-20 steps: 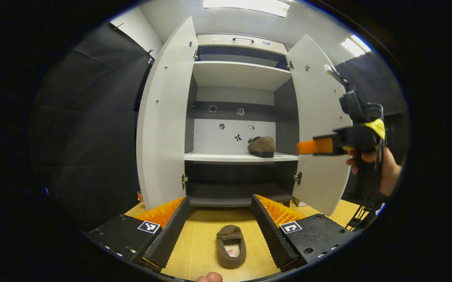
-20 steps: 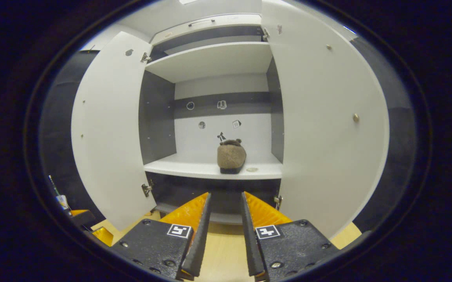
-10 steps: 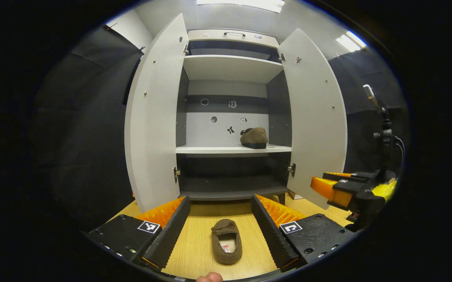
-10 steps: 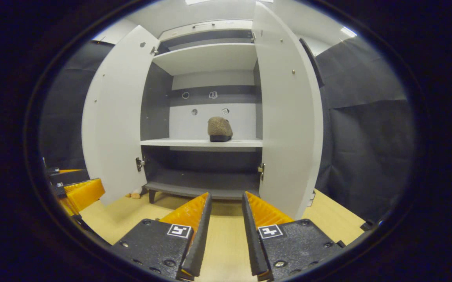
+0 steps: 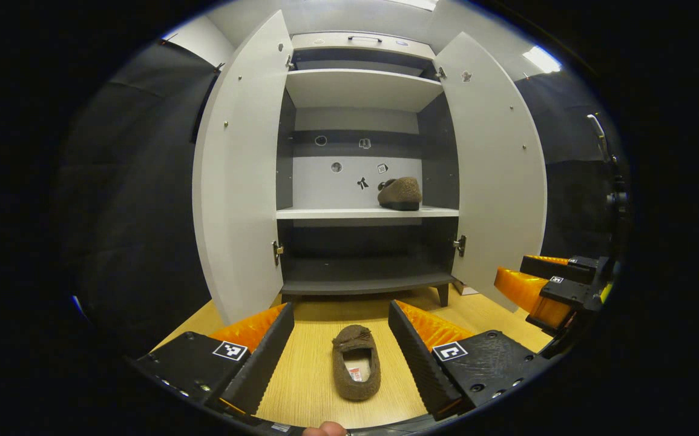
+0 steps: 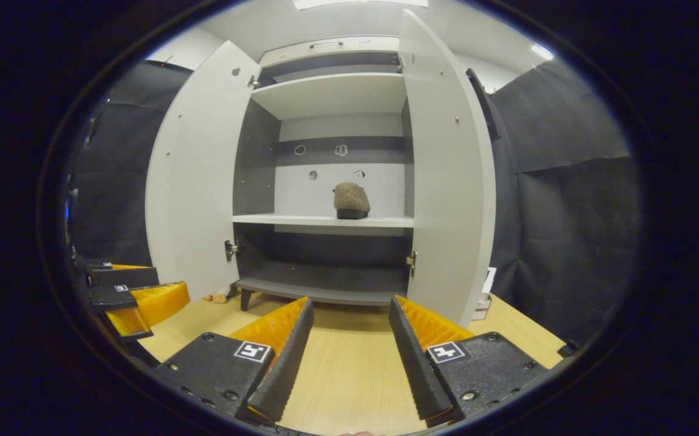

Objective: Grab one shoe with the right hand and put it into the shoe cabinet, grab the other shoe with the left hand and put it into the shoe cabinet; then close the right door with the right hand and the left door with the left hand.

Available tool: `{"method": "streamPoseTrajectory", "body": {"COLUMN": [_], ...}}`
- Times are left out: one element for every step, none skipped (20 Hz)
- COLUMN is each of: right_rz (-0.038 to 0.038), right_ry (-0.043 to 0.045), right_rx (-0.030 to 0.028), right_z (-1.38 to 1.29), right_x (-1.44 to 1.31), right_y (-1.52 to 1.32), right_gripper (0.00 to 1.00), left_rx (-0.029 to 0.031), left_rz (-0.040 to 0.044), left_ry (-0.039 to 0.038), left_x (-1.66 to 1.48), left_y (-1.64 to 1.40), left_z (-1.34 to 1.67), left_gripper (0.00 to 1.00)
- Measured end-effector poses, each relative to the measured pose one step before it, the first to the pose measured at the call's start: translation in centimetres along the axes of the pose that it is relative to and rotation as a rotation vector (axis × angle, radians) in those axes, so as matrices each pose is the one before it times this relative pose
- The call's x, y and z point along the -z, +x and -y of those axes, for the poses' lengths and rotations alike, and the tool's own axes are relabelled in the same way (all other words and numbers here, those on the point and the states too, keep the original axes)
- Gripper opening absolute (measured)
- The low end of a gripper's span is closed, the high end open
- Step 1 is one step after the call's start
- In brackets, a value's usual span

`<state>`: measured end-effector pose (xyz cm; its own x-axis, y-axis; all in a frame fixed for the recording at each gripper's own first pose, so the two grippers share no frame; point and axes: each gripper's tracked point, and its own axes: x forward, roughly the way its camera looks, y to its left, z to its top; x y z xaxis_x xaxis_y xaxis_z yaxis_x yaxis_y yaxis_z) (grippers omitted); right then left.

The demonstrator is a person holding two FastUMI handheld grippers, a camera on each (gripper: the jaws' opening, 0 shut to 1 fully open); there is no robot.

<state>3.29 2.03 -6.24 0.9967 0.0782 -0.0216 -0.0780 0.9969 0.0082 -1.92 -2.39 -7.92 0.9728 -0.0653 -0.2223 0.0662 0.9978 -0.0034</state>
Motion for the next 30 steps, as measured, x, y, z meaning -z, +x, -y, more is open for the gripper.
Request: {"method": "streamPoseTrajectory", "body": {"right_rz": [0.00294, -0.00218, -0.00508, -0.00532, -0.00199, -0.00098, -0.00295, -0.00668, -0.00810, -0.01083, -0.01269, -0.01089, -0.00942, -0.00795, -0.00594, -0.00519, -0.00483, -0.00725, -0.00723, -0.00767, -0.00534, -0.00590, -0.00574, -0.00335, -0.00094, -0.00168, -0.00135, -0.00176, -0.00131, -0.00072], "right_ry": [-0.00525, -0.00336, 0.00017, 0.00012, -0.00010, -0.00050, -0.00195, -0.00175, 0.00210, 0.00418, 0.00518, 0.00626, 0.00510, 0.00272, -0.00103, -0.00575, -0.00878, -0.00617, 0.00048, 0.00305, 0.00254, 0.00153, 0.00043, -0.00050, -0.00096, -0.00106, -0.00070, -0.00106, -0.00110, -0.00262], "right_rx": [-0.00436, -0.00383, -0.00345, -0.00411, -0.00078, 0.00210, 0.00347, 0.00367, -0.00031, 0.00221, 0.00071, 0.00195, 0.00357, 0.00368, 0.00557, 0.00680, 0.00624, 0.00703, 0.00245, 0.00108, 0.00332, 0.00221, 0.00214, 0.00167, 0.00003, -0.00055, -0.00240, -0.00275, -0.00422, -0.00275], "right_z": [-0.034, -0.076, -0.110, -0.148, -0.078, 0.126, 0.060, 0.151, -0.018, 0.076, 0.116, 0.037, 0.098, 0.187, 0.175, 0.259, 0.236, 0.262, 0.190, 0.122, 0.155, 0.165, 0.109, 0.131, 0.078, 0.027, -0.043, -0.033, -0.094, -0.064], "right_x": [-0.123, -0.045, -0.050, 0.070, -0.077, 0.000, 0.051, 0.178, 0.166, 0.331, 0.342, 0.235, 0.224, 0.207, 0.125, 0.178, 0.108, 0.255, 0.131, 0.201, 0.118, 0.186, 0.131, 0.101, -0.005, 0.015, 0.009, 0.036, -0.063, 0.055], "right_y": [-0.270, 0.008, -0.176, -0.208, -0.133, -0.190, -0.147, -0.165, -0.184, -0.123, -0.158, -0.135, -0.053, -0.078, -0.076, -0.017, -0.017, 0.029, 0.011, 0.086, 0.103, 0.078, 0.075, 0.042, 0.092, 0.125, 0.179, 0.153, 0.143, 0.086], "right_gripper": [0.83, 0.89, 0.89, 0.89, 0.89, 0.89, 0.89, 0.89, 0.91, 0.89, 0.89, 0.89, 0.89, 0.90, 0.90, 0.90, 0.90, 0.90, 0.90, 0.91, 0.89, 0.89, 0.89, 0.90, 0.90, 0.90, 0.90, 0.90, 0.90, 0.90], "left_rx": [0.01088, 0.00623, 0.00791, 0.00461, 0.00294, -0.00444, -0.00382, -0.00330, -0.00318, 0.00277, 0.00089, -0.00660, 0.00212, -0.00326, -0.00787, -0.01083, -0.00705, -0.00421, -0.00582, 0.00055, 0.00244, 0.00504, 0.01456, 0.01515, 0.00383, 0.00748, 0.01298, 0.00577, 0.00910, 0.01462], "left_rz": [-0.02471, -0.02954, -0.03777, -0.04243, -0.03776, -0.03177, -0.03018, -0.02718, -0.03403, -0.03057, -0.02134, -0.03190, -0.02854, -0.02497, -0.02698, -0.02726, -0.02973, -0.02397, -0.01327, -0.00879, -0.01181, -0.00949, -0.01011, -0.00466, 0.00399, 0.00269, -0.00409, 0.00070, 0.00811, 0.01124], "left_ry": [-0.02153, -0.02472, -0.02246, -0.01825, -0.01286, -0.00887, -0.00697, 0.00265, 0.01330, 0.01655, 0.01473, 0.00656, -0.00154, -0.00755, -0.00859, -0.01521, -0.01928, -0.01180, -0.00711, -0.00472, -0.00828, -0.01162, -0.01500, -0.01310, -0.00642, -0.00103, -0.00681, -0.01214, -0.01475, -0.01050], "left_x": [0.698, 0.790, 0.984, 1.144, 0.977, 0.929, 0.747, 0.751, 0.785, 0.861, 0.951, 1.000, 0.828, 0.600, 0.526, 0.649, 0.678, 0.593, 0.270, 0.126, 0.195, 0.195, 0.024, -0.118, -0.280, -0.117, -0.012, -0.005, -0.098, -0.152], "left_y": [0.063, 0.165, 0.229, 0.437, 0.526, 0.760, 0.995, 0.941, 0.970, 0.910, 0.856, 0.656, 0.638, 0.519, 0.672, 0.788, 0.961, 0.796, 0.868, 0.647, 0.718, 0.523, 0.665, 0.463, 0.558, 0.240, 0.308, 0.164, 0.170, 0.119], "left_z": [0.229, 0.059, 0.040, -0.115, -0.082, -0.413, -0.471, -0.372, -0.215, 0.054, 0.087, -0.022, 0.185, -0.038, -0.254, -0.294, -0.257, -0.232, -0.277, -0.089, 0.022, 0.007, 0.169, 0.223, -0.176, 0.034, 0.172, 0.043, 0.219, 0.382], "left_gripper": [0.95, 0.95, 0.95, 0.95, 0.95, 0.95, 0.95, 0.95, 0.96, 0.96, 0.95, 0.96, 0.95, 0.96, 0.96, 0.96, 0.96, 0.96, 0.96, 0.96, 0.96, 0.96, 0.96, 0.95, 0.94, 0.94, 0.93, 0.90, 0.82, 0.78]}}
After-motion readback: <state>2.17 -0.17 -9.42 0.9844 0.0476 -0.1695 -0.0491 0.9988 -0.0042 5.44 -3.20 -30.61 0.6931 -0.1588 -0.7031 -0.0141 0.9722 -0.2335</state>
